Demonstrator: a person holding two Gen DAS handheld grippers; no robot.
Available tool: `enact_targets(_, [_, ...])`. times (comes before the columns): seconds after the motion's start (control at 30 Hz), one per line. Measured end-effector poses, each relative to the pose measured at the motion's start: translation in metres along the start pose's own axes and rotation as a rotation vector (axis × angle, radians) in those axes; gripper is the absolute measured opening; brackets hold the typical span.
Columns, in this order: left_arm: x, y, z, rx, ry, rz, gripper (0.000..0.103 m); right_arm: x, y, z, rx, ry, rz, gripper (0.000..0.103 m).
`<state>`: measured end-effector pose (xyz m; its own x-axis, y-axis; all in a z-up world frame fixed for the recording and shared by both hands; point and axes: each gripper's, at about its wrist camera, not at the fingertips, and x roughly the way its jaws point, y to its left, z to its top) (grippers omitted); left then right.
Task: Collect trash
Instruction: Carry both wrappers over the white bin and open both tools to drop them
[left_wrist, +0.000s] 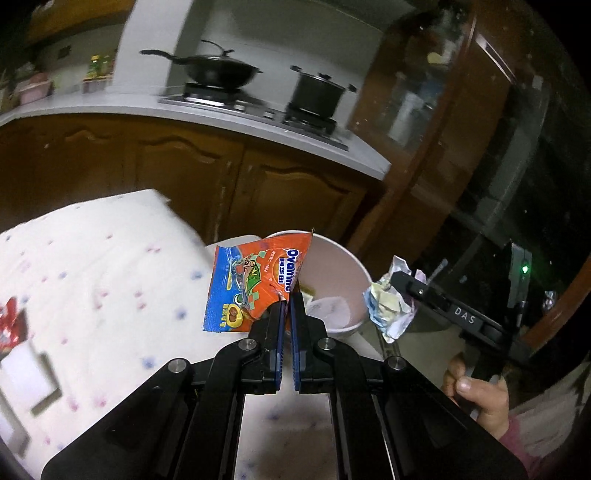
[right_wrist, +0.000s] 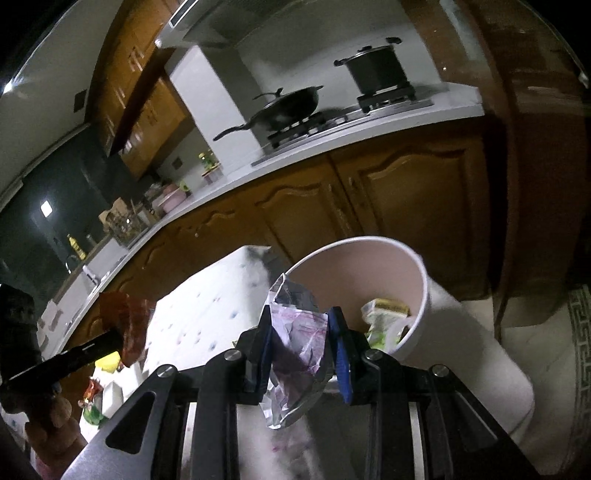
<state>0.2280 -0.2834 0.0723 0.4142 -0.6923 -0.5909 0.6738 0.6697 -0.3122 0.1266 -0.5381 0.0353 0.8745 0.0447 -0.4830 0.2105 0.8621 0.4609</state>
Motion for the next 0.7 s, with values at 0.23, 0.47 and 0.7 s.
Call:
enact_targets(0.23, [0.042,-0.025,0.020,0.042,0.029,-0.049,0.003,0.005,-0.021,0.014,0.024,-0.029,-0.017,0.029])
enact_targets(0.47, [0.087,-0.037,0.030,0.055,0.058,-0.078,0.003,0.016,-0.036,0.027,0.041,-0.034,-0.031,0.029])
enact_targets(0.7, [0.116,-0.032,0.024,0.029,0.087,-0.069,0.003,0.030,-0.047,0.031,0.042,-0.015,-0.045,0.029])
